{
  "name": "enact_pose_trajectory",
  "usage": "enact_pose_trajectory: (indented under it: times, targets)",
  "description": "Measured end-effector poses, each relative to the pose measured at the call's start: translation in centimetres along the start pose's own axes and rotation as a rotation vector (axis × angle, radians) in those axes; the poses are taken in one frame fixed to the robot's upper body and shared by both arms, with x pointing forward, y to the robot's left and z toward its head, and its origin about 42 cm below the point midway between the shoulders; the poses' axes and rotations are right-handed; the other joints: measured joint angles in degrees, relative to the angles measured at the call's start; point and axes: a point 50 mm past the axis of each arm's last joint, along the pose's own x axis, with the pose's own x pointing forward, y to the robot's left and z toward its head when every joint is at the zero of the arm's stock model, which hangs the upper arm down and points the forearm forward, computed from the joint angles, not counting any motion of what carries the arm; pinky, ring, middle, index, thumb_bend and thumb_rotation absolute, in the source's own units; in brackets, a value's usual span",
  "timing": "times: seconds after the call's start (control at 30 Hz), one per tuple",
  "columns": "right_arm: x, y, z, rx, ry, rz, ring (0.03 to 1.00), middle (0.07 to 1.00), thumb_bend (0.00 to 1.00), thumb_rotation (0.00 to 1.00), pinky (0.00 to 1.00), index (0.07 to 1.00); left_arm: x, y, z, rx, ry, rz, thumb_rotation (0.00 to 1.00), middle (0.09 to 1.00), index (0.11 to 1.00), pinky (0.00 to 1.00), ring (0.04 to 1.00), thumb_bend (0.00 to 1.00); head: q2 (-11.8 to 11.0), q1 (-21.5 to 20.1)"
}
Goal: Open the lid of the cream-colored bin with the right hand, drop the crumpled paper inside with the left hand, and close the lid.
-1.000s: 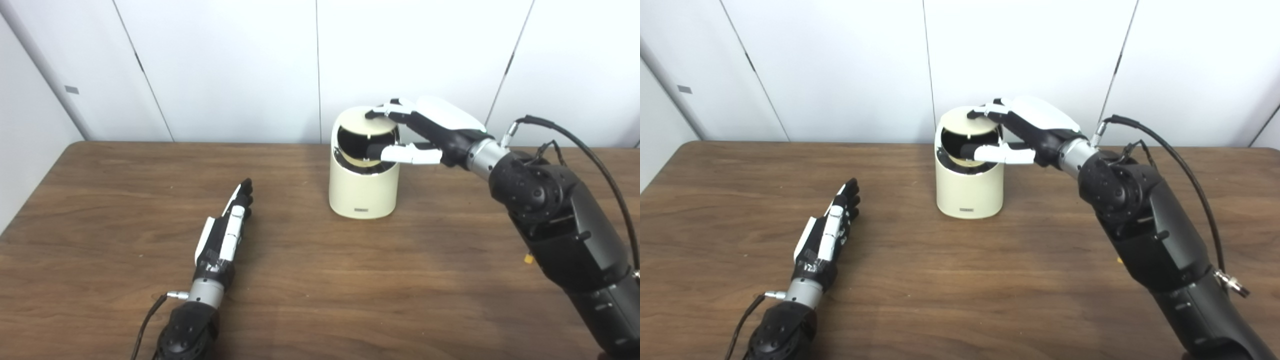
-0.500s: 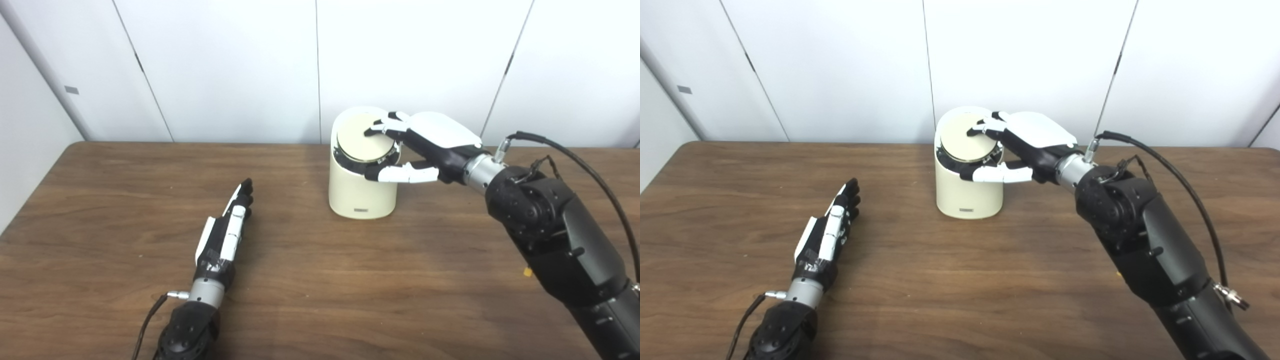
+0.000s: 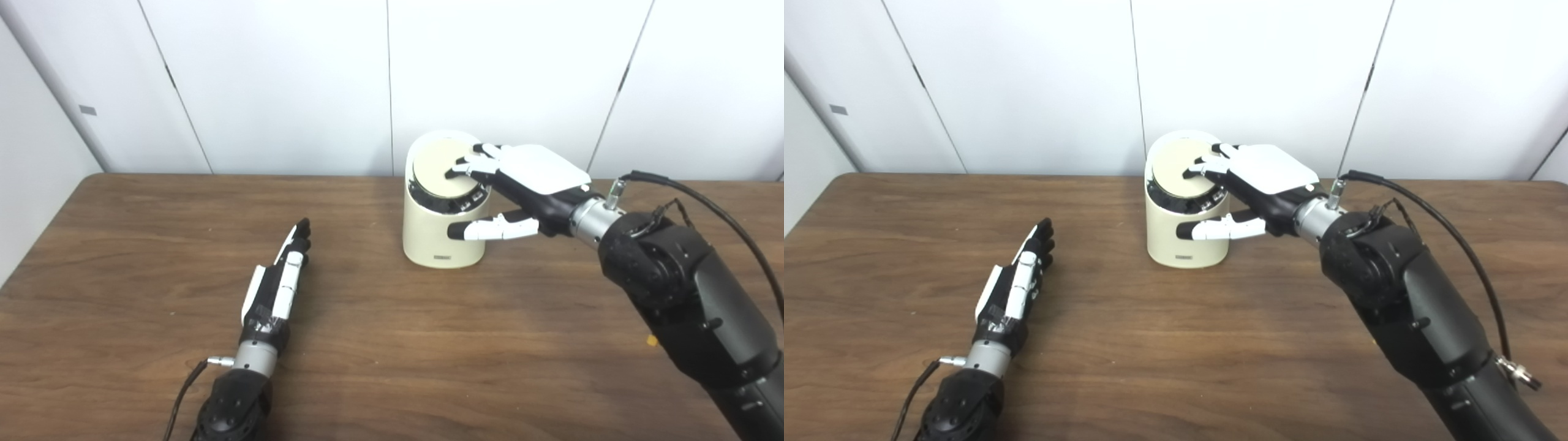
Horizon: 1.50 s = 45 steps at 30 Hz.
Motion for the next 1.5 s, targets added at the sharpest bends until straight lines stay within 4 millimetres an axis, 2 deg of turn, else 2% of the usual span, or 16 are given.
enact_pose_trajectory:
  times: [0.37, 0.67, 0.93, 1.13, 1.5]
  targets:
    - [-0.41, -0.05, 0.21, -0.060, 0.003, 0.010, 1.000, 0.907, 0.58, 1.00, 1.00, 0.868, 0.01, -0.12, -0.01, 0.005, 0.002, 0.004, 1.00, 1.000, 1.000, 1.00, 1.000, 0.56, 0.4, 0.2]
    - [-0.38, 0.13, 0.19, -0.064, 0.008, 0.039, 1.000, 0.944, 0.62, 1.00, 1.00, 0.893, 0.01, -0.20, 0.00, -0.008, 0.002, 0.007, 1.00, 1.000, 1.000, 1.00, 1.000, 0.57, 0.7, 0.3]
    - [0.05, 0.00, 0.13, -0.079, -0.001, 0.056, 1.000, 0.936, 0.67, 1.00, 1.00, 0.867, 0.01, -0.39, 0.05, -0.010, -0.004, 0.010, 1.00, 1.000, 1.000, 1.00, 1.000, 0.54, 0.9, 0.4]
    - [0.23, -0.28, 0.17, -0.089, 0.004, 0.068, 1.000, 0.934, 0.69, 1.00, 1.00, 0.837, 0.01, -0.55, 0.08, -0.008, -0.002, 0.013, 1.00, 1.000, 1.000, 1.00, 1.000, 0.57, 0.9, 0.5]
    - [0.36, -0.57, 0.20, -0.087, 0.008, 0.072, 1.000, 0.951, 0.68, 1.00, 1.00, 0.847, 0.01, -0.60, 0.10, -0.012, -0.003, 0.015, 1.00, 1.000, 1.000, 1.00, 1.000, 0.56, 1.0, 0.5]
